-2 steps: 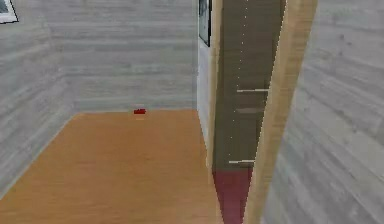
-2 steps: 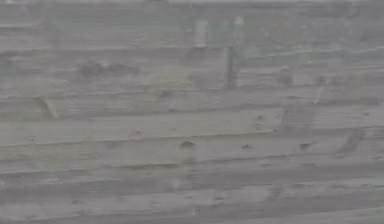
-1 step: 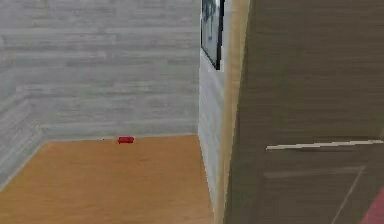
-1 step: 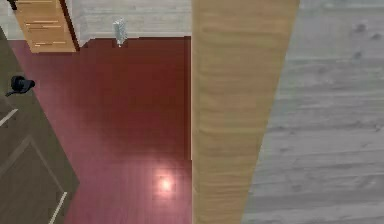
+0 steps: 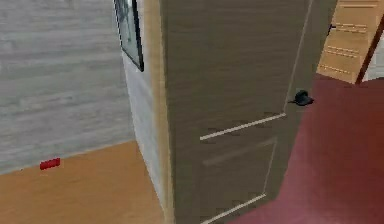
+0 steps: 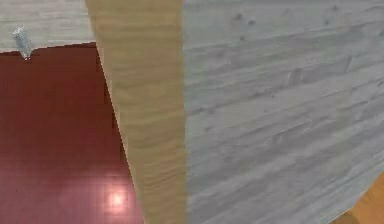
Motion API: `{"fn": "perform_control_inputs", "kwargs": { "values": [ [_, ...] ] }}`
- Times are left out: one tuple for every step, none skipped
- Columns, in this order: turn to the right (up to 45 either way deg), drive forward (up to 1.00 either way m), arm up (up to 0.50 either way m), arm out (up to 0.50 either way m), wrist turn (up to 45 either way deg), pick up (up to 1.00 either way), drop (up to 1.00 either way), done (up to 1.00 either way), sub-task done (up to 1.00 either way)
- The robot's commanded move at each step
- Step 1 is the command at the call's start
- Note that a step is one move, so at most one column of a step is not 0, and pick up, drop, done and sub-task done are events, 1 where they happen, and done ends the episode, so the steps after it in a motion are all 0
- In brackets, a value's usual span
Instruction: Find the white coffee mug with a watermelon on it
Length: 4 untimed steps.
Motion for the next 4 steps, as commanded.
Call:
{"fn": "perform_control_inputs", "kwargs": {
  "values": [
    [0.0,0.30,0.00,0.00,0.0,0.00,0.00,0.00,0.00],
    [45.0,0.00,0.00,0.00,0.0,0.00,0.00,0.00,0.00],
    [6.0,0.00,0.00,0.00,0.0,0.00,0.00,0.00,0.00],
    [0.0,1.00,0.00,0.00,0.0,0.00,0.00,0.00,0.00]
  ]
}}
